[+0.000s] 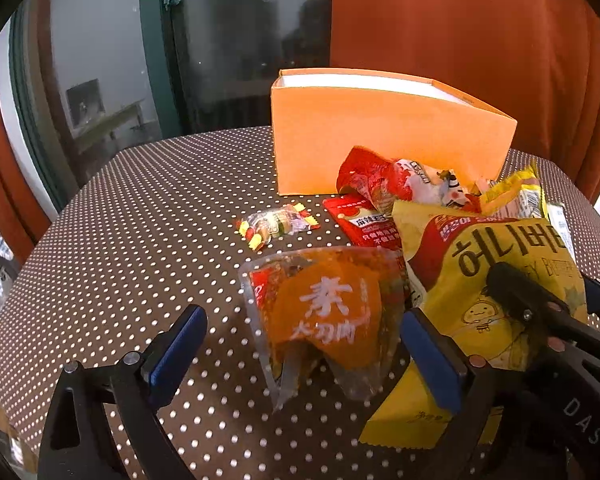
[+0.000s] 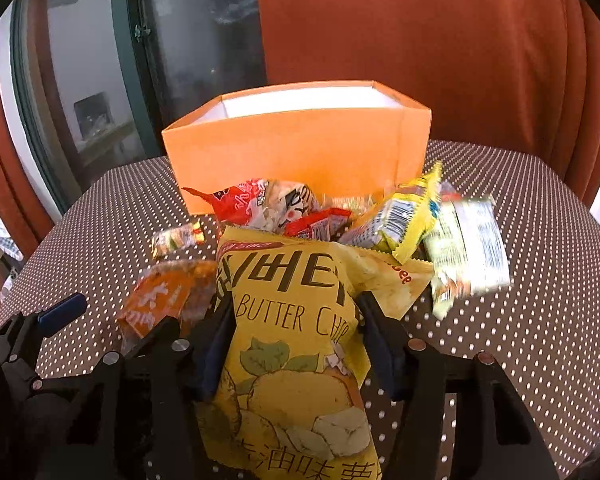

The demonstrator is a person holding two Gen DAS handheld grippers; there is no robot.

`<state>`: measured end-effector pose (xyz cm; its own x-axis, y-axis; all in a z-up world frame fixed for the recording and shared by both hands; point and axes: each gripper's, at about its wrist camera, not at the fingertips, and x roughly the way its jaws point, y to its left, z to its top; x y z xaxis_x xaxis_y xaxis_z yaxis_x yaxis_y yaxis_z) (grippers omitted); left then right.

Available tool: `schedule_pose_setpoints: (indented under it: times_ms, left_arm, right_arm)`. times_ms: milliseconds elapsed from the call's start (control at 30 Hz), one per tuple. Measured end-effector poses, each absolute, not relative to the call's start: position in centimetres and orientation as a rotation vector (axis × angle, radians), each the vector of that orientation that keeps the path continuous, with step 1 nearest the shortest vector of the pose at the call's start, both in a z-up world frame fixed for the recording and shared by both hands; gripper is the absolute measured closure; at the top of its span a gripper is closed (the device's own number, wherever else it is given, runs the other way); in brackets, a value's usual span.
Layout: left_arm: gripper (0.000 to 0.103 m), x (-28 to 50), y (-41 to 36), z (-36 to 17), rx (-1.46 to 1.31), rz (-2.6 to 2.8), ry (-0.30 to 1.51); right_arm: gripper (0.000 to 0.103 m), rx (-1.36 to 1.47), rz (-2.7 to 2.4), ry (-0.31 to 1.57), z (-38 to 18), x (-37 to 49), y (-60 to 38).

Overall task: Organize snacks
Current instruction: 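Grasp the orange meat snack packet with the left tool while the right tool grasps the yellow chip bag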

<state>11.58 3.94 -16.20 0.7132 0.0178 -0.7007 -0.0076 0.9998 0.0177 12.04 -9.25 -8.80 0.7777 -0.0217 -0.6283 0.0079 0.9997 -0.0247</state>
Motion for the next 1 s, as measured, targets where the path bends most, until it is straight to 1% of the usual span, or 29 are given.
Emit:
schedule_pose_setpoints:
  times_ms: [167,267,333,367,400,433,733,833,1000]
  left_arm:
    - [0.004,12.9,4.5,-17.2,-0.030,0.010,0.810]
    - [0.007,13.4,5.0,-17.7,-0.065,-0.013,0.821]
    - [0.016,13.6,5.1,-18.0,-0.086,-0.033,0.834]
    - [0.017,13.7,5.3,-18.2,-0.104,-0.043,0.840]
    - [0.023,13.7,5.6,-18.4,-0.128,-0.056,0.842]
    - [0.027,13.7,5.7,-18.5,-0.141,-0.059,0.842]
    - [0.041,12.7,5.2,-18.5,-0.149,-0.047,0.826]
    - [0.043,11.6,4.9,-18.2,-0.149,-0.037,0.819]
    - [0.044,10.5,4.3,-17.2,-0.110,-0.025,0.782]
  right_arm:
    - [0.043,-0.046,-0.036,0.666,-9.0,12.4,-9.3]
    - [0.043,-0.036,-0.035,0.663,-9.1,12.7,-9.5]
    - [0.043,-0.041,-0.036,0.659,-9.1,12.8,-9.5]
    - [0.043,-0.042,-0.036,0.658,-9.2,12.7,-9.5]
    - [0.043,-0.042,-0.037,0.656,-9.2,12.7,-9.5]
    - [0.043,-0.043,-0.037,0.654,-9.3,12.7,-9.5]
    - [0.042,-0.045,-0.046,0.649,-9.2,12.6,-9.3]
    - [0.043,-0.049,-0.041,0.650,-9.1,12.4,-9.2]
    - [0.043,-0.052,-0.031,0.653,-8.9,11.9,-9.0]
